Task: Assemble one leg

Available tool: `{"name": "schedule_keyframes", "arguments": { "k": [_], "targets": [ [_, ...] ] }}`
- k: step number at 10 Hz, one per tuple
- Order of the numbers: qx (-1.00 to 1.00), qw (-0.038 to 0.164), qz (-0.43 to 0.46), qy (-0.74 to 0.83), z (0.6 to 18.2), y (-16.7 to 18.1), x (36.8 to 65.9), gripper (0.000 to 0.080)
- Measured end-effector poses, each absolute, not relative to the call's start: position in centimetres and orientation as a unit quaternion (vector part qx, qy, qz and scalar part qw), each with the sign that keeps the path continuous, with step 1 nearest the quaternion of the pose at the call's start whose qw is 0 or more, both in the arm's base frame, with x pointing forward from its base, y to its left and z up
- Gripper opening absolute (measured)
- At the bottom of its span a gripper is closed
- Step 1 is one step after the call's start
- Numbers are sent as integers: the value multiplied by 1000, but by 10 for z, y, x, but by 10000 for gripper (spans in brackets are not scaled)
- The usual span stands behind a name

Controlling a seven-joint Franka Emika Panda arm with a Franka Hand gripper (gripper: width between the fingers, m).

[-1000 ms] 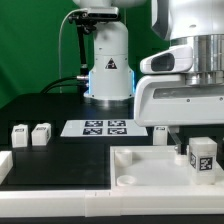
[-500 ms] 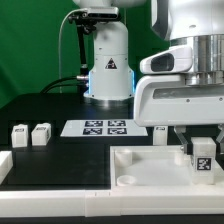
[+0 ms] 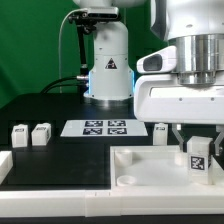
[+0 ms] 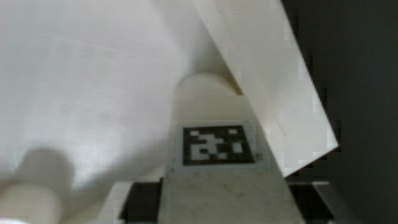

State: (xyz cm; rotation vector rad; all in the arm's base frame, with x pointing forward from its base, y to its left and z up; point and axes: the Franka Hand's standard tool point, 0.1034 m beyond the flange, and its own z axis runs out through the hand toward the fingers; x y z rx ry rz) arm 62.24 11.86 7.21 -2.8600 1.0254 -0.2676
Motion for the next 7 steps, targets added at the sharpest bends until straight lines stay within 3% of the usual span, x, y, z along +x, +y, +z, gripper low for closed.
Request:
{"name": "schedule_keyframes", "arguments": {
  "k": [7],
  "targets": [
    [-721,89,-51,685,74,124,621,298]
  ]
}}
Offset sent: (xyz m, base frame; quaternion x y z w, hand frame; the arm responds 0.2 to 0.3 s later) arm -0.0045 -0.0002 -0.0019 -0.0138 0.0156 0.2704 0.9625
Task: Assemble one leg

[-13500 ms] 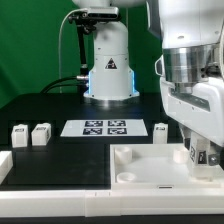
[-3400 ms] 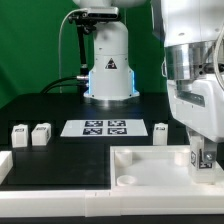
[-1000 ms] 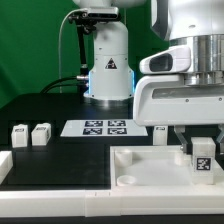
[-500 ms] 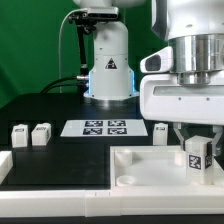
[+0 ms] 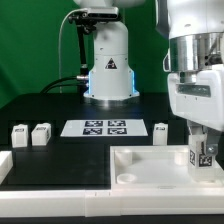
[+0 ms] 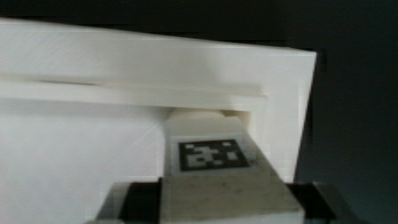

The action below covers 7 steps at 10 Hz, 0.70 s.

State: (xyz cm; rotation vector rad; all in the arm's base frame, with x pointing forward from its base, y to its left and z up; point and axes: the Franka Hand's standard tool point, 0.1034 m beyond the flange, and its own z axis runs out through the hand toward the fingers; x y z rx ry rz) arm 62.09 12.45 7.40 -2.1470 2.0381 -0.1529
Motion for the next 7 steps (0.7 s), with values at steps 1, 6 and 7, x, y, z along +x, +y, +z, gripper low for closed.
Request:
{"name": "schedule_keyframes", "arguments": {
  "k": [1,6,7],
  "targets": [
    [-713,90,-50,694,74,125,621,298],
    [-741,89,-51,664,73,129,619,622],
    [-794,83,-60,599,73,129,619,641]
  ]
}}
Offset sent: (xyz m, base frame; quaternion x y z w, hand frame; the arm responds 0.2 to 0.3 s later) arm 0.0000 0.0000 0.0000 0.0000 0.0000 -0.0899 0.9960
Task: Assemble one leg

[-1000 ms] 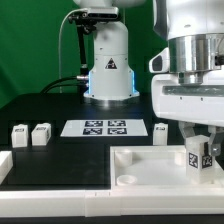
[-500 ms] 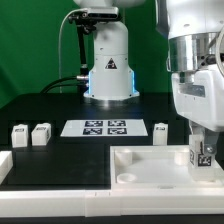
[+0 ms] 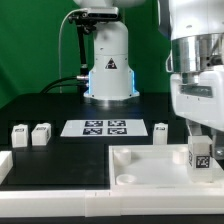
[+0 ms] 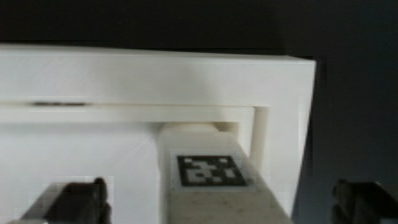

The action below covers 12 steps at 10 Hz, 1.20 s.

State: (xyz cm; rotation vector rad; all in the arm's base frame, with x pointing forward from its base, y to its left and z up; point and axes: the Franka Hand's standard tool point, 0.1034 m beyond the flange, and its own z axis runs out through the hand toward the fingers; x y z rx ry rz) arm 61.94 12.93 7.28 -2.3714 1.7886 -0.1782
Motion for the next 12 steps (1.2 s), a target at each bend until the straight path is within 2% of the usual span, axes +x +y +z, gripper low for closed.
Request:
{"name": "schedule_keyframes", "arguments": {
  "k": [5,6,9,12],
  "targets": [
    [-939,53,-84,329,73,128,620,649],
    [-967,38,-90,236,73,125,621,649],
    [-991,16,-96,94,73,119,622,649],
    [-992,14,-97,82,73,116,622,649]
  ]
}}
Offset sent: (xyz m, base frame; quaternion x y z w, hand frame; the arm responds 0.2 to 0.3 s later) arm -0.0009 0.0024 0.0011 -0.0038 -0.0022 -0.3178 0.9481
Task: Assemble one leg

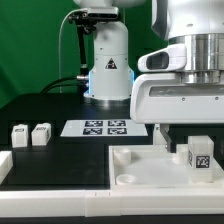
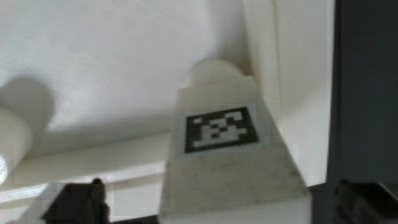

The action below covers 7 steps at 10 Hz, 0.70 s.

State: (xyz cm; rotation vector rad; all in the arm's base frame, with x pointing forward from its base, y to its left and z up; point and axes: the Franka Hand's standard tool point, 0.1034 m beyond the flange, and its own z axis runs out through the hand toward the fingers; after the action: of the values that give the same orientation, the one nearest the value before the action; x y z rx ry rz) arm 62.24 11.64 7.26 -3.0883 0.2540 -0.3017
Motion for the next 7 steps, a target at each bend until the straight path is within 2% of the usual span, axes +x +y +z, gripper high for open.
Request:
{"name": "schedule_keyframes", "arguments": {
  "k": [1,2,3,4,7],
  "targets": [
    [-992,14,-97,82,72,116,622,528],
    [-992,14,-97,82,72,116,622,528],
    [-992,14,-97,82,72,116,622,345],
    [-992,14,-97,82,72,116,622,290],
    [-988,18,-98,118,72,115,623,290]
  ]
}}
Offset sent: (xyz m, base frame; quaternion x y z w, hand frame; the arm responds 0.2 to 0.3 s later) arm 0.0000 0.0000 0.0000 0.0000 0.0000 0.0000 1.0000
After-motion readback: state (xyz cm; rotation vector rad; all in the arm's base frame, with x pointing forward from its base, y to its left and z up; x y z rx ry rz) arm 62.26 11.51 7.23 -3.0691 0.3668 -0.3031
